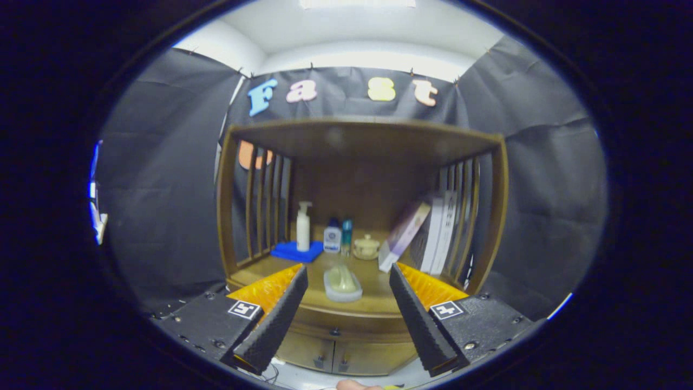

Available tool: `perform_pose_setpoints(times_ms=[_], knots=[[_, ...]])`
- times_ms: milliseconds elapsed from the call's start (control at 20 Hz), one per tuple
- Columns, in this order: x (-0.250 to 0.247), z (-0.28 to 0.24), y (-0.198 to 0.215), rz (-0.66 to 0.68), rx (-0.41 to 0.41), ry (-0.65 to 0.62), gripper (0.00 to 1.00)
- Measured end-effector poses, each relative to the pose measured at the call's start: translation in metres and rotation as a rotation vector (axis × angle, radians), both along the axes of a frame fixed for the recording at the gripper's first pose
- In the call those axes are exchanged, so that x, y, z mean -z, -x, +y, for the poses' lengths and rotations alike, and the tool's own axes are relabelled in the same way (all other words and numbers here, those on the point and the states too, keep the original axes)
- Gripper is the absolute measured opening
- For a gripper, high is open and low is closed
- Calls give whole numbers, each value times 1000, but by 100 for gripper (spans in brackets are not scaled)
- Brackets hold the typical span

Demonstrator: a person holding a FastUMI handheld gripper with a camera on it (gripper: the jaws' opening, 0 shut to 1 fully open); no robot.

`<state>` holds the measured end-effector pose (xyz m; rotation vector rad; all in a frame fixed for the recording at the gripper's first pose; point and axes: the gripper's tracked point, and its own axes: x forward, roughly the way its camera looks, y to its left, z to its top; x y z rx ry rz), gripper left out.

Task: Pull open the drawer, take out the items inside it, and place them on the countertop above the cabinet.

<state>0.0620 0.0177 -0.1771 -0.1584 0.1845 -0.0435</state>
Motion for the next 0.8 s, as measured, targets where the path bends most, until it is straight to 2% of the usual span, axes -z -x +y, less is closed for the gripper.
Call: perform_pose_setpoints(times_ms=[350,500,700,800], knots=[[-135,-4,57,-113,-67,-33,99],[-186,-18,77,-165,-72,-42,99],[-229,-50,102,-210,-24,7,99],[-240,-45,112,-224,-51,20,99]])
